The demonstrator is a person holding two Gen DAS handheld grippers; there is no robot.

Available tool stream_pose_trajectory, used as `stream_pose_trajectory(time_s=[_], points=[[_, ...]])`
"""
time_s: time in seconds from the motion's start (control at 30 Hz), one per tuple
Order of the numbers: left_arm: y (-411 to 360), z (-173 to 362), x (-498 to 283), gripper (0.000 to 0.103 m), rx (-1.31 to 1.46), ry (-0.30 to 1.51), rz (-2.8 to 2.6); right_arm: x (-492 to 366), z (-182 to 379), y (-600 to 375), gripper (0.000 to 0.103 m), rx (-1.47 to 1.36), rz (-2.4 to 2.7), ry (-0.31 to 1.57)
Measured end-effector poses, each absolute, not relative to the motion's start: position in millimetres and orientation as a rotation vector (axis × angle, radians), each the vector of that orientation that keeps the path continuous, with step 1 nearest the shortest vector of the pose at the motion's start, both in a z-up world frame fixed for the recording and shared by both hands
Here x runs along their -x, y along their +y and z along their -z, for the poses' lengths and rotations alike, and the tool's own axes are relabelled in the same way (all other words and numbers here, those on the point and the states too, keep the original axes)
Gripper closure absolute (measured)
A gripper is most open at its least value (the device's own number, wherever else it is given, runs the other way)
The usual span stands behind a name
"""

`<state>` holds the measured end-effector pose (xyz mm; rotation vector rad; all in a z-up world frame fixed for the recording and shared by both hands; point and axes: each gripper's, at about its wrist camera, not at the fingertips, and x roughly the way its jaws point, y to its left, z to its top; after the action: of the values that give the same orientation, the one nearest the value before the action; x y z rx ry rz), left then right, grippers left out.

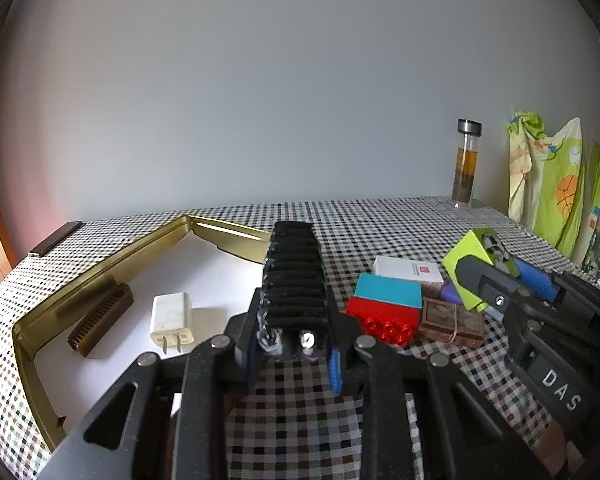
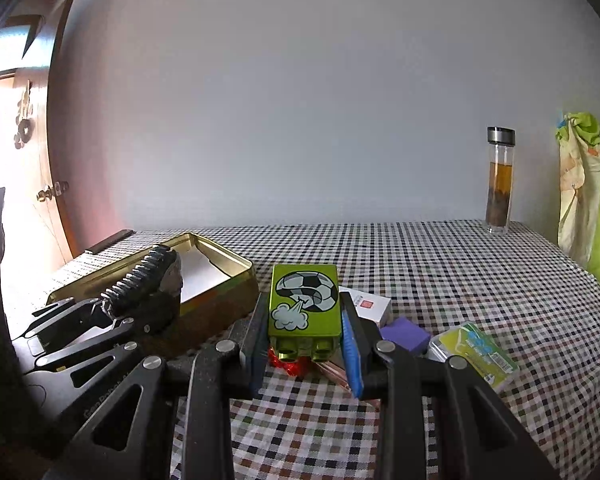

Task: Organize rigid objects
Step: 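Lift the black clip with the left gripper while the right gripper lifts the green block toward the tin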

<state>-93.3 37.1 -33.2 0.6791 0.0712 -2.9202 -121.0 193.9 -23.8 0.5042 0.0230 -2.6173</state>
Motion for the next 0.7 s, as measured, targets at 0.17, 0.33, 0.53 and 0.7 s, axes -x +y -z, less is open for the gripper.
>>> stream_pose_trajectory(time_s=[0.17, 0.33, 0.53, 0.7], points=[[36, 31, 89, 0.079, -0.642, 0.095, 2.931, 118, 22, 192, 0.069, -0.472, 2.61, 0.018], [32, 28, 78, 0.079, -0.565, 0.097, 2.922, 113, 20, 189, 0.069, -0.426, 2.601, 0.019], [20, 26, 76, 0.079, -0.56, 0.121, 2.907, 109, 19, 178, 0.069, -0.401, 2.585, 0.034], [11, 26, 73, 0.079, -0.548, 0.12, 2.886, 107, 18, 169, 0.069, -0.389, 2.573, 0.056]])
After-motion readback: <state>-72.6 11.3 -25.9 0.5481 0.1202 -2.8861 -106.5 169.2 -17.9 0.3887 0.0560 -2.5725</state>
